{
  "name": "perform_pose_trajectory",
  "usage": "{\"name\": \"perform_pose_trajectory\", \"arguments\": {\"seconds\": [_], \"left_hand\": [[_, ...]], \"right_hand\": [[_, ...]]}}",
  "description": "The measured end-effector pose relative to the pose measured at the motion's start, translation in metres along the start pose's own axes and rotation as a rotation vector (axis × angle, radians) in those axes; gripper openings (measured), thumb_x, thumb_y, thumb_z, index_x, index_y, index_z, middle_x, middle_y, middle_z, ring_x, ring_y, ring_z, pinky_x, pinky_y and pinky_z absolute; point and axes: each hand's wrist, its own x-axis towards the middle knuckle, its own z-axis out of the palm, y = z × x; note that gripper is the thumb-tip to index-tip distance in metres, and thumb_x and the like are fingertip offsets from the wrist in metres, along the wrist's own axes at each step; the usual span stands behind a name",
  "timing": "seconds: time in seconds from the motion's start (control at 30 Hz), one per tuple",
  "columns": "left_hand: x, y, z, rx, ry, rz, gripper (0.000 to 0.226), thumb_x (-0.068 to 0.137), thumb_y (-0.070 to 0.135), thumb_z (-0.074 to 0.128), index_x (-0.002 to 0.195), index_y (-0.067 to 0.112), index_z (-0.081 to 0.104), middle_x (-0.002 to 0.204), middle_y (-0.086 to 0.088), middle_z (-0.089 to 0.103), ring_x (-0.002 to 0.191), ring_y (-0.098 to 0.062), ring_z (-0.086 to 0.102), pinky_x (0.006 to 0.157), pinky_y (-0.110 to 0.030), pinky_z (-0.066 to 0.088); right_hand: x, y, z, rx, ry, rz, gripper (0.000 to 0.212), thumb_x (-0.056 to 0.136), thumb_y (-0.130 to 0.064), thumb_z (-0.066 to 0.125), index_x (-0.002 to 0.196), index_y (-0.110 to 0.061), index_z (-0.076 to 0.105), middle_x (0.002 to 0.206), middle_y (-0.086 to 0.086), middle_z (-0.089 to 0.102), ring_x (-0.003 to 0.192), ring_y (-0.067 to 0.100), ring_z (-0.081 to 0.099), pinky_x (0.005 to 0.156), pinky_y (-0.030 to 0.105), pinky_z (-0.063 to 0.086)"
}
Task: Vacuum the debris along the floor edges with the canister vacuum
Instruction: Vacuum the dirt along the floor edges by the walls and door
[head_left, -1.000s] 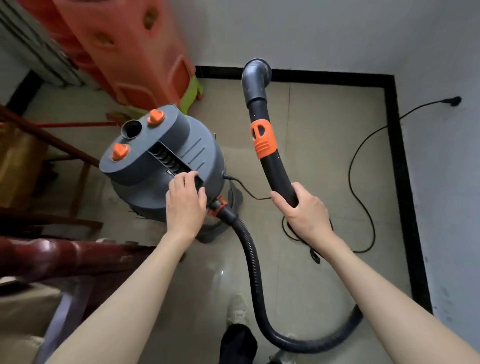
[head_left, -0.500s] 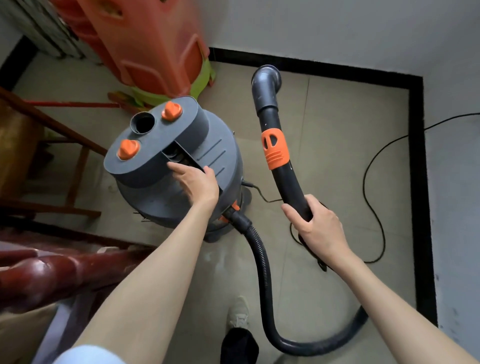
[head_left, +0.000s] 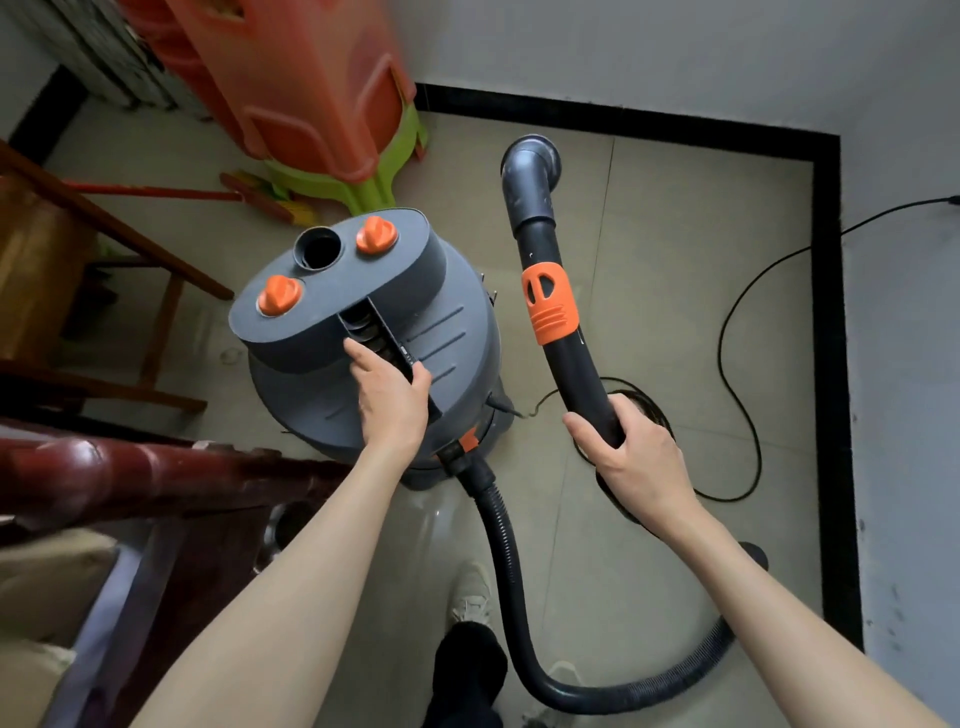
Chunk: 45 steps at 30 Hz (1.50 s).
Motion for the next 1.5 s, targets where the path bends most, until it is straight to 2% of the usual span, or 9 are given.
{"name": "perform_pose_trajectory", "arguments": {"seconds": [0.1,0.37,0.47,0.63,0.73,0.9,1.17,1.37,1.5], "left_hand": [[-0.03,-0.017,0.002,0.067,0.008,0.032,0.082,0.098,0.028,0.048,0.149,0.0,-0.009,0.148,-0.022,0.026,0.127,-0.037,0.041,0.099,-0.039,0.037],[-0.096,-0.077,-0.003,0.185,0.011,0.196,0.08,0.097,0.031,0.047,0.151,0.006,-0.006,0.135,-0.019,0.035,0.106,-0.035,0.054,0.074,-0.032,0.04],[-0.105,-0.089,-0.005,0.184,0.033,0.234,0.074,0.099,0.034,0.04,0.151,0.005,-0.005,0.131,-0.019,0.035,0.103,-0.036,0.055,0.078,-0.039,0.045],[-0.121,-0.107,-0.012,0.129,-0.063,0.251,0.072,0.102,0.037,0.034,0.151,0.011,-0.011,0.142,-0.019,0.03,0.117,-0.04,0.048,0.09,-0.043,0.041],[-0.13,-0.113,-0.019,0.108,-0.121,0.294,0.071,0.102,0.033,0.034,0.151,0.01,-0.013,0.144,-0.02,0.028,0.12,-0.039,0.046,0.093,-0.041,0.039],[-0.146,-0.138,-0.026,0.131,-0.16,0.37,0.072,0.102,0.032,0.037,0.151,0.01,-0.012,0.141,-0.021,0.031,0.111,-0.037,0.051,0.083,-0.037,0.04],[-0.204,-0.203,-0.035,0.142,-0.199,0.441,0.07,0.102,0.031,0.035,0.151,0.013,-0.012,0.13,-0.019,0.036,0.083,-0.03,0.052,0.07,-0.033,0.038],[-0.268,-0.234,-0.037,0.044,-0.25,0.345,0.069,0.102,0.032,0.032,0.151,0.02,-0.015,0.141,-0.016,0.029,0.109,-0.036,0.05,0.087,-0.037,0.035],[-0.306,-0.25,-0.039,0.061,-0.272,0.33,0.07,0.102,0.031,0.032,0.15,0.017,-0.016,0.145,-0.02,0.025,0.117,-0.041,0.046,0.095,-0.045,0.036]], "right_hand": [[-0.026,0.018,-0.001,0.008,-0.019,0.002,0.031,0.091,-0.051,0.055,0.075,-0.03,0.04,0.066,-0.006,0.052,0.07,0.02,0.05,0.066,0.034,0.034],[-0.103,0.054,0.006,0.008,-0.002,0.028,0.03,0.09,-0.052,0.056,0.086,-0.022,0.049,0.064,-0.009,0.05,0.065,0.01,0.049,0.065,0.033,0.031],[-0.131,0.062,0.016,0.02,0.025,0.054,0.028,0.089,-0.051,0.057,0.084,-0.026,0.047,0.065,-0.01,0.051,0.066,0.008,0.05,0.066,0.033,0.031],[-0.175,0.065,0.041,0.021,0.081,0.065,0.022,0.089,-0.051,0.057,0.087,-0.032,0.047,0.067,-0.012,0.053,0.074,0.022,0.051,0.068,0.033,0.032],[-0.201,0.066,0.058,0.005,0.103,0.067,0.025,0.09,-0.051,0.057,0.088,-0.027,0.049,0.066,-0.008,0.052,0.074,0.025,0.051,0.067,0.034,0.032],[-0.238,0.067,0.078,0.015,0.126,0.1,0.034,0.091,-0.051,0.057,0.072,-0.028,0.039,0.063,-0.005,0.049,0.065,0.018,0.049,0.063,0.036,0.032],[-0.302,0.093,0.1,0.264,0.278,0.213,0.047,0.068,-0.075,0.046,0.075,-0.029,0.051,0.07,0.002,0.065,0.075,0.027,0.063,0.073,0.044,0.052],[-0.391,0.127,0.117,0.314,0.342,0.305,0.037,0.087,-0.058,0.057,0.078,-0.022,0.051,0.069,0.006,0.066,0.075,0.029,0.063,0.073,0.043,0.051],[-0.444,0.135,0.115,0.256,0.348,0.328,0.037,0.074,-0.068,0.046,0.077,-0.031,0.046,0.072,0.001,0.065,0.074,0.025,0.062,0.071,0.039,0.049]]}}
